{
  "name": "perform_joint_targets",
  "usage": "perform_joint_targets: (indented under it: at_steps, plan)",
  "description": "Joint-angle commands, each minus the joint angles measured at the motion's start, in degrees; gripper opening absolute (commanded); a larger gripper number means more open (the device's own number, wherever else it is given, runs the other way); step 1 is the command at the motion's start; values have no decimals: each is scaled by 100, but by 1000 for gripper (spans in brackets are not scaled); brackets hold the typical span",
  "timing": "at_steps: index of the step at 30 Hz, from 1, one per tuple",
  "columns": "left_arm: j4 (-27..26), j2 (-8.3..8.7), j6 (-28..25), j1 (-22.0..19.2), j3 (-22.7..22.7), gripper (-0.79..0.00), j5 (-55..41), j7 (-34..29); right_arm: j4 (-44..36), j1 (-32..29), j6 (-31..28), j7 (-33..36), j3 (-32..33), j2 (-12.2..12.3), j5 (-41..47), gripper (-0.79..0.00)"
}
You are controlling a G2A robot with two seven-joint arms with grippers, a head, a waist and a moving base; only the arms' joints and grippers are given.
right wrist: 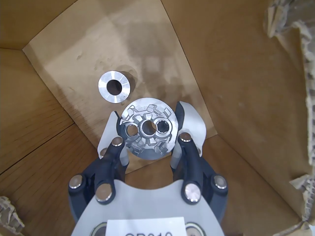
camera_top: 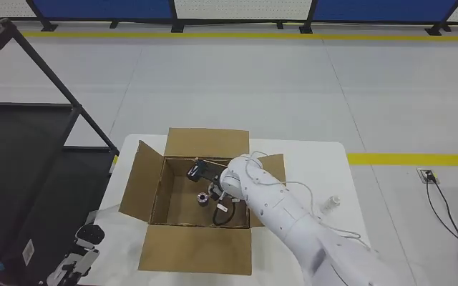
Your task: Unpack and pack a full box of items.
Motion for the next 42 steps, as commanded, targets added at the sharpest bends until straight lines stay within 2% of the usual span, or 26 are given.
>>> perform_joint_targets:
  at_steps: [1, 4, 5, 12, 18, 27, 31, 35, 38, 40, 42]
  plan:
    - [0, 0, 0, 0, 0, 0, 0, 0, 149, 21, 0, -101, -19, -70, -52, -406]
    - [0, 0, 0, 0, 0, 0, 0, 0, 331, 47, -4, -232, -33, -164, -113, -345]
    - [0, 0, 0, 0, 0, 0, 0, 0, 385, 58, -10, -255, -34, -190, -129, -277]
    - [0, 0, 0, 0, 0, 0, 0, 0, 611, 106, -38, -368, -23, -326, -223, -132]
    - [0, 0, 0, 0, 0, 0, 0, 0, 629, 132, 13, -512, -34, -402, -380, -95]
    - [0, 0, 0, 0, 0, 0, 0, 0, 275, 162, 216, -945, -20, -417, -690, -105]
    - [0, 0, 0, 0, 0, 0, 0, 0, -17, 143, 191, -1265, 58, -307, -812, -95]
    - [0, 0, 0, 0, 0, 0, 0, 0, -458, 57, 213, -1453, 188, -94, -977, -83]
    - [0, 0, 0, 0, 0, 0, 0, 0, -959, -68, 318, -1465, 360, 150, -1130, -71]
    - [0, 0, 0, 0, 0, 0, 0, 0, -1439, -218, 474, -1372, 522, 360, -1279, -15]
    - [0, 0, 0, 0, 0, 0, 0, 0, -2114, -459, 560, -1217, 745, 620, -1462, 0]
